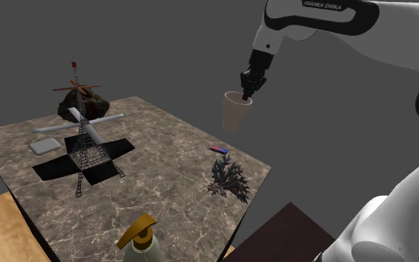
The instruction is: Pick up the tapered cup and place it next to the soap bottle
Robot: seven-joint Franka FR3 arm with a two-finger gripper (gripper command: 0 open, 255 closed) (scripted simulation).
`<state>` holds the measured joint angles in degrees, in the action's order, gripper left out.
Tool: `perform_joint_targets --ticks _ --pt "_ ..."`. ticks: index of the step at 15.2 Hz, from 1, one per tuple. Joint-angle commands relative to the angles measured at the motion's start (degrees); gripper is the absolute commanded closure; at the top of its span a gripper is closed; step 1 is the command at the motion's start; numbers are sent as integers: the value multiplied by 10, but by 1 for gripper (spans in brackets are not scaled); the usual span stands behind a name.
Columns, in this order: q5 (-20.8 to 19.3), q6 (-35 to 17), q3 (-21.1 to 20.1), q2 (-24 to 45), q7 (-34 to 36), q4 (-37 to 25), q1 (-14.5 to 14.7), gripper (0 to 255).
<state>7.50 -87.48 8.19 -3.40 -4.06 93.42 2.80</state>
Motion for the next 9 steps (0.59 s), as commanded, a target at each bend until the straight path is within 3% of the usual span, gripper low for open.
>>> perform_joint_targets --ticks 1,9 --pt "0 -6 -15 -15 29 17 13 255" --pt "8 -28 -78 -35 138 42 63 255"
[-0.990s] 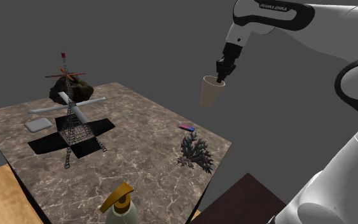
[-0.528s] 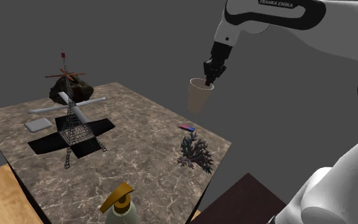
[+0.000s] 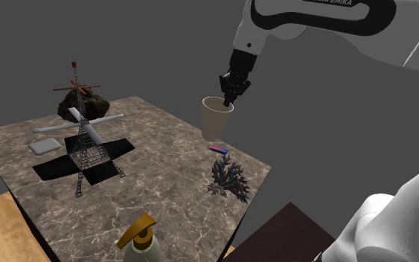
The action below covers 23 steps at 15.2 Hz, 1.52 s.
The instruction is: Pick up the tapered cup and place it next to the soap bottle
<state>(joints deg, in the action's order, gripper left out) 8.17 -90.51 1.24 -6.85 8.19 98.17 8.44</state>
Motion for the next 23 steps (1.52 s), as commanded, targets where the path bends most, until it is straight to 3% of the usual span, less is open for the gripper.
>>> perform_joint_targets --ticks 1,13,23 --pt "2 0 -16 0 30 -5 12 255" --pt "2 -21 -108 51 196 -59 88 255" --pt "-35 -15 -173 165 336 -194 164 255"
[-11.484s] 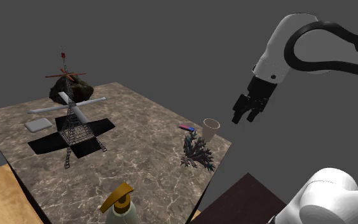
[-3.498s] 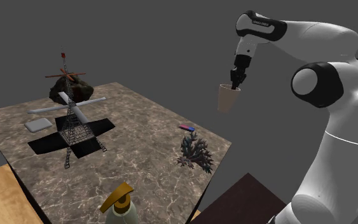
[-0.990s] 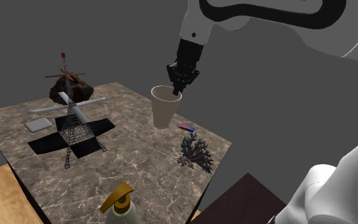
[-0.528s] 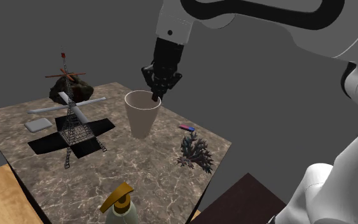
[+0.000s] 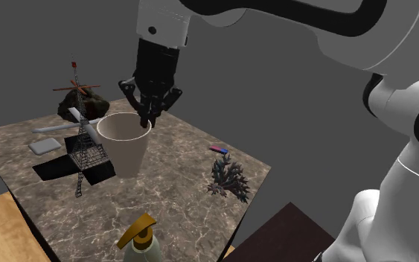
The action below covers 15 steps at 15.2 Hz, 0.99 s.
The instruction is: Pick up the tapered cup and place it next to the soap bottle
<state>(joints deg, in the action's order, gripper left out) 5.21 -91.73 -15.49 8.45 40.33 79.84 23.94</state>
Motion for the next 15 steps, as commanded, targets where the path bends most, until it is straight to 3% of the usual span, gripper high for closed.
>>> perform_joint_targets --ticks 1,6,7,15 --pt "-11 1 -11 27 29 -31 19 255" --pt "-49 32 -31 121 96 -158 76 255" --pt "-66 52 -35 164 118 -222 101 255" --pt "-53 -31 -33 129 109 -105 87 255"
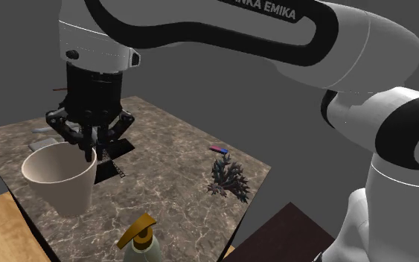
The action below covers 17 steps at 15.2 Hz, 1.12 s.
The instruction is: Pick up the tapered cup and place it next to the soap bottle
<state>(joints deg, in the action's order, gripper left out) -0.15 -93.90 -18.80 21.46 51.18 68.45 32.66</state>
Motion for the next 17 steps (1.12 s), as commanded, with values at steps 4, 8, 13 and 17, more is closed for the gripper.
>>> perform_joint_targets --ticks 4,8,13,17 --pt "4 -45 0 -11 -4 55 -4 255" --pt "6 -78 1 -17 -7 95 -8 255" --pt "8 -118 1 -20 -10 138 -10 255" --pt "8 -149 2 -20 -13 168 -12 255"
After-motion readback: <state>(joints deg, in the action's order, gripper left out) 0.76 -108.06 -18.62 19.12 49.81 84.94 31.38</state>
